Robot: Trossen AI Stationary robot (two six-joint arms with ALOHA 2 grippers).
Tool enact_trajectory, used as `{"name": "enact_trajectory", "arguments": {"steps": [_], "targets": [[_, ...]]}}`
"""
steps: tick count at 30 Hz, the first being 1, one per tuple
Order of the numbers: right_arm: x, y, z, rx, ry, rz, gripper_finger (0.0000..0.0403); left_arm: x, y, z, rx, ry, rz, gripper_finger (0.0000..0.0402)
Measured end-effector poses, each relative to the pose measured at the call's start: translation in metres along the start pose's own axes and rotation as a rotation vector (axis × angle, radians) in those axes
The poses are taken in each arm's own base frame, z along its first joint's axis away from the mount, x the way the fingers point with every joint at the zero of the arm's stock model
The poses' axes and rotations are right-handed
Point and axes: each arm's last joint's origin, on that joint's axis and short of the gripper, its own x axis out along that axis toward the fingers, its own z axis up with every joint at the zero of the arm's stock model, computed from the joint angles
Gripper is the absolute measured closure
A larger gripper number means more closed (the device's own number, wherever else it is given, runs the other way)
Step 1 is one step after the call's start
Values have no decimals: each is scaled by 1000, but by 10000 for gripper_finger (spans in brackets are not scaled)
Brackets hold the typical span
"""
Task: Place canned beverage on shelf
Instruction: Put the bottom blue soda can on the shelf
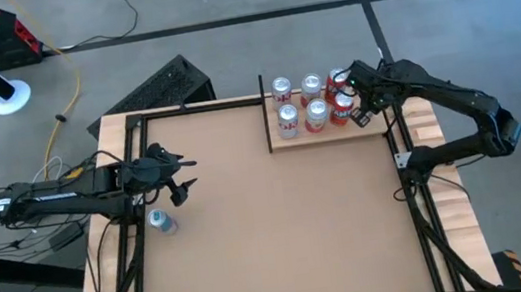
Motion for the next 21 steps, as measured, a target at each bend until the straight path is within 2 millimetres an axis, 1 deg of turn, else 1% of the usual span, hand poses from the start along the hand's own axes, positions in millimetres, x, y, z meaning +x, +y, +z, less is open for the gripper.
{"name": "enact_trajectory", "arguments": {"steps": [6,10,14,21], "targets": [[11,4,6,-24,63,-8,385,0,0,0,0,0,-2,19],[18,7,11,-41,75,-74,385,0,0,0,0,1,-4,19],[25,9,15,-53,99,-102,385,0,0,0,1,2,-6,19],[27,13,14,-92,137,-76,385,0,0,0,0,4,-6,19]]}}
